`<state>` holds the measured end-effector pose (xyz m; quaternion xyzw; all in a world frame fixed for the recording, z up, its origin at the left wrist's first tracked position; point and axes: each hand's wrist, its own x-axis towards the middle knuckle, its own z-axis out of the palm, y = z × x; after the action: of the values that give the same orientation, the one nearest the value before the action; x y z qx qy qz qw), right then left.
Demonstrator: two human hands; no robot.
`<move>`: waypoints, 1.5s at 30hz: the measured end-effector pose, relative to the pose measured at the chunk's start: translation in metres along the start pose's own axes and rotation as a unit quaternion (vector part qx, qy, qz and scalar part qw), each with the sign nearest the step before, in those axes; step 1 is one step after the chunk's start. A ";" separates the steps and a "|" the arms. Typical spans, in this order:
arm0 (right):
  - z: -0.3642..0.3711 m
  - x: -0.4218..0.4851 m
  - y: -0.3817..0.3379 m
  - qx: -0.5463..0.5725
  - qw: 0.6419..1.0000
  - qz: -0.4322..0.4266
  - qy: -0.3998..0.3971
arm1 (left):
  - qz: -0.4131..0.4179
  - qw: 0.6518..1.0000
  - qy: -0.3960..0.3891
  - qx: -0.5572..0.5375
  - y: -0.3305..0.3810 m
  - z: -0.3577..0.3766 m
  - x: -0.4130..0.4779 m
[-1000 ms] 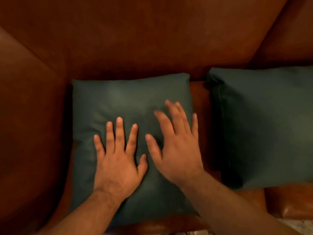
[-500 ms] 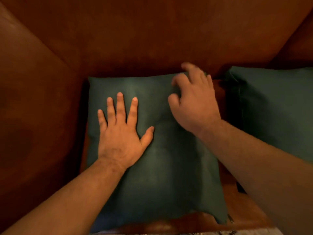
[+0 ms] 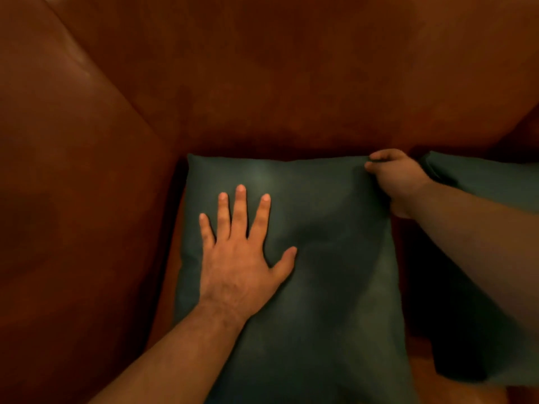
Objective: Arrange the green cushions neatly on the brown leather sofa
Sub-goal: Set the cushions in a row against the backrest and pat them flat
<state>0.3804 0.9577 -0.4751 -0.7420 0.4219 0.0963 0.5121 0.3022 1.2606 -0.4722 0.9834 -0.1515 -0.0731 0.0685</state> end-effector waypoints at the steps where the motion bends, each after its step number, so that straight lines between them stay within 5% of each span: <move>1: 0.000 0.004 -0.002 0.028 0.999 0.009 0.017 | 0.002 1.000 0.005 -0.015 -0.002 0.000 -0.001; 4: 0.003 0.010 0.001 0.050 0.998 0.012 0.046 | 0.000 0.994 0.038 -0.099 -0.010 -0.001 -0.005; 7: 0.014 0.013 0.003 0.024 0.994 -0.024 0.103 | -0.117 0.966 0.089 -0.214 -0.023 -0.005 -0.002; 12: 0.025 0.007 -0.007 0.055 0.993 0.010 0.105 | -0.366 0.811 0.016 -0.456 -0.056 -0.013 0.014; 16: 0.023 0.002 -0.013 0.080 0.992 0.029 0.097 | -0.387 0.804 -0.036 -0.450 -0.072 -0.015 0.021; 22: 0.013 0.005 -0.016 0.115 0.985 0.107 0.070 | -0.407 0.662 -0.145 -0.612 -0.093 -0.013 0.011; 25: 0.003 0.012 -0.015 0.059 0.988 0.127 0.059 | -0.404 0.685 -0.123 -0.593 -0.097 -0.016 0.009; 28: 0.012 0.001 -0.027 -0.147 0.984 0.026 0.098 | -0.401 0.680 -0.104 -0.605 -0.095 -0.013 0.005; 33: 0.067 -0.055 -0.056 -0.233 0.947 -0.201 0.094 | -0.419 0.604 -0.105 -0.670 -0.098 -0.011 0.004; 35: 0.098 -0.082 -0.063 -0.301 0.913 -0.275 0.025 | -0.407 0.649 -0.082 -0.638 -0.101 -0.006 0.007; 41: 0.185 -0.133 -0.055 -0.527 0.726 -0.433 -0.092 | -0.394 0.795 -0.008 -0.461 -0.104 -0.001 0.014; 42: 0.192 -0.132 -0.051 -0.539 0.713 -0.437 -0.100 | -0.406 0.780 -0.009 -0.475 -0.106 -0.002 0.012; 45: 0.198 -0.124 -0.045 -0.553 0.708 -0.427 -0.104 | -0.417 0.634 -0.113 -0.641 -0.110 -0.005 -0.002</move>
<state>0.3931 1.1947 -0.4637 -0.9786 -0.1246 0.1596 0.0373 0.3328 1.3662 -0.4844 0.6348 0.3531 -0.2827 0.6264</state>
